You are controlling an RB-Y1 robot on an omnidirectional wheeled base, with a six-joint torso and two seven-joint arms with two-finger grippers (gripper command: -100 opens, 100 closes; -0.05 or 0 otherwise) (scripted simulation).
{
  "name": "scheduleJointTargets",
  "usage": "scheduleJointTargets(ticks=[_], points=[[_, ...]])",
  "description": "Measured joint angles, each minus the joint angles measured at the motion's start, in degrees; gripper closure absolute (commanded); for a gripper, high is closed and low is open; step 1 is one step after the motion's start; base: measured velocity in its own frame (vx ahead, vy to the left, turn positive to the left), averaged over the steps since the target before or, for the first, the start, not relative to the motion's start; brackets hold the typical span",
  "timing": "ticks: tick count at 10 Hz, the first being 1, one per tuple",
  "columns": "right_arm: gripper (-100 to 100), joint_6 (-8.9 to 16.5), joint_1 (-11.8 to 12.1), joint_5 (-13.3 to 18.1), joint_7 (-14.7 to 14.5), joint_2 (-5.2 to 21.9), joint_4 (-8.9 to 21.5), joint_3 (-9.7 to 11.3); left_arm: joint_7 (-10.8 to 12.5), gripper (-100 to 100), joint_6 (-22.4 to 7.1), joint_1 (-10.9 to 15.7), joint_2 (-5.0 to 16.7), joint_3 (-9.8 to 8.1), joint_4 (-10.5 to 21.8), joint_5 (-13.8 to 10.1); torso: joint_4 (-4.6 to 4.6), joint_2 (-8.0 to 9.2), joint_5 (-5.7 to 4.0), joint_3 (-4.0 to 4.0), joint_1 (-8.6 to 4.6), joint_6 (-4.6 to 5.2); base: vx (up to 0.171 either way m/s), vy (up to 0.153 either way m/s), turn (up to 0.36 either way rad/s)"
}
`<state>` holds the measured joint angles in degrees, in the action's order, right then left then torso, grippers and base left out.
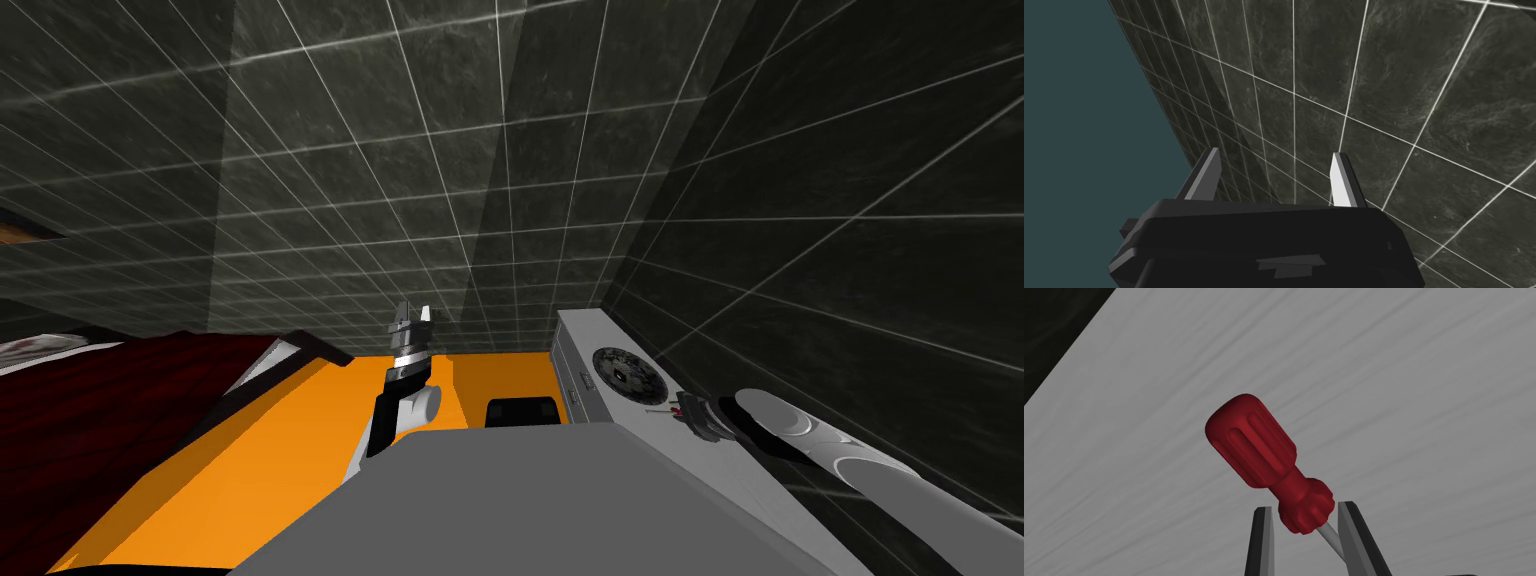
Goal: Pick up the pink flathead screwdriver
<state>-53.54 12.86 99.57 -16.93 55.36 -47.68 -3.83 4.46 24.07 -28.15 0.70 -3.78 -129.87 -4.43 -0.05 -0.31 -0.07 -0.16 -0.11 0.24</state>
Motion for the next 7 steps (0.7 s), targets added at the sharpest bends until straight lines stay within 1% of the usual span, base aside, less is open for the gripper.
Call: scheduleJointTargets(ticks=[1, 2, 5, 6, 7], points=[[100, -0.24, 0.24, -0.02, -0.38, 0.06, -0.52, -0.22, 0.00, 0, 0.00, -0.02, 0.00, -0.01, 0.00, 0.00, -0.06, -0.24, 0.03, -0.13, 0.02, 0.14, 0.149, 0.008, -0.322], [100, -0.71, 0.60, 0.01, -1.09, 0.25, -1.05, -0.48, 0.00, 0, 0.00, -0.02, 0.00, -0.01, 0.00, 0.00, -0.09, -0.40, 0.03, -0.23, 0.04, 0.11, 0.131, 0.028, -0.190], [100, -2.52, 2.42, 0.20, -3.07, 1.10, -4.44, -1.62, 0.00, 0, 0.01, -0.02, 0.00, -0.01, -0.01, 0.00, -0.12, -0.58, 0.05, -0.33, 0.17, 0.03, 0.169, 0.041, -0.298], [100, -3.29, 2.97, 0.28, -3.97, 1.46, -5.68, -2.05, 0.00, 0, 0.01, -0.03, 0.00, -0.01, 0.00, 0.00, -0.13, -0.61, 0.06, -0.35, 0.19, 0.04, 0.076, 0.029, -0.079], [0, -3.48, 3.07, 0.29, -4.19, 1.51, -5.78, -2.11, 0.00, 0, 0.00, 0.00, 0.00, 0.00, 0.00, 0.00, -0.09, -0.40, 0.02, -0.24, 0.10, -0.09, 0.012, 0.007, 0.014]])
